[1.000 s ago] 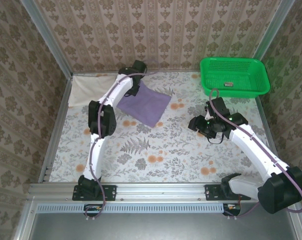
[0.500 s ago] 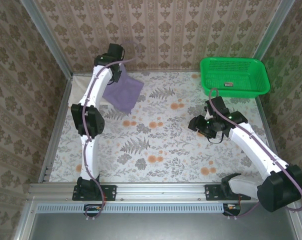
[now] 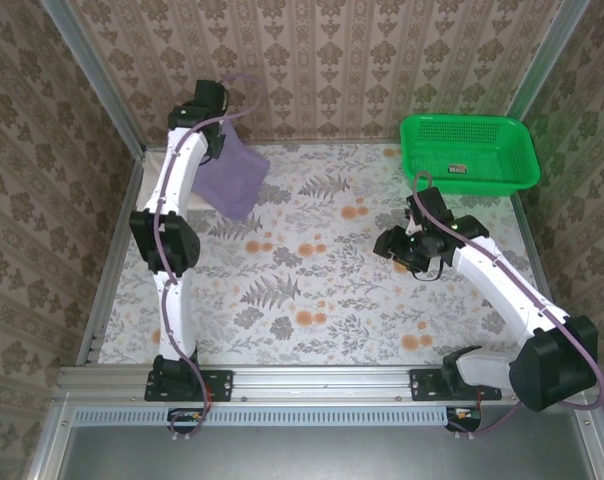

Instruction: Fold and stack the t-shirts

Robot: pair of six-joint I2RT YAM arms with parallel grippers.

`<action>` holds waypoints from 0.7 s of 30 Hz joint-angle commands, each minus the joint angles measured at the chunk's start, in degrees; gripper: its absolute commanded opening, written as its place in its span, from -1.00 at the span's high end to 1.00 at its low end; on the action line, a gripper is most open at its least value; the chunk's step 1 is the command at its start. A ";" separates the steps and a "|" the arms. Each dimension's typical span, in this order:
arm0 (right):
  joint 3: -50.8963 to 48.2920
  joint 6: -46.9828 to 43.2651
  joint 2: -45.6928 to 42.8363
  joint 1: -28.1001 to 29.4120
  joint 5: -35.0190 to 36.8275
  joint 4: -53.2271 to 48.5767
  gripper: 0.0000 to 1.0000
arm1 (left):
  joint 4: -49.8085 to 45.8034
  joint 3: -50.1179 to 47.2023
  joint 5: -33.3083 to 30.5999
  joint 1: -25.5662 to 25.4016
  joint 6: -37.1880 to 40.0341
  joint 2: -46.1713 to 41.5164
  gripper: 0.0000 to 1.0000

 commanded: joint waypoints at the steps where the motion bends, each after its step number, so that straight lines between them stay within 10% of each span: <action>1: 1.86 -0.74 0.68 0.38 -1.14 -0.08 -0.07 | -0.23 2.64 -0.97 0.77 0.00 -3.92 1.00; 21: 1.95 0.50 1.03 2.13 -0.44 0.25 -0.05 | -2.25 4.70 -0.36 4.51 -3.90 -5.77 1.00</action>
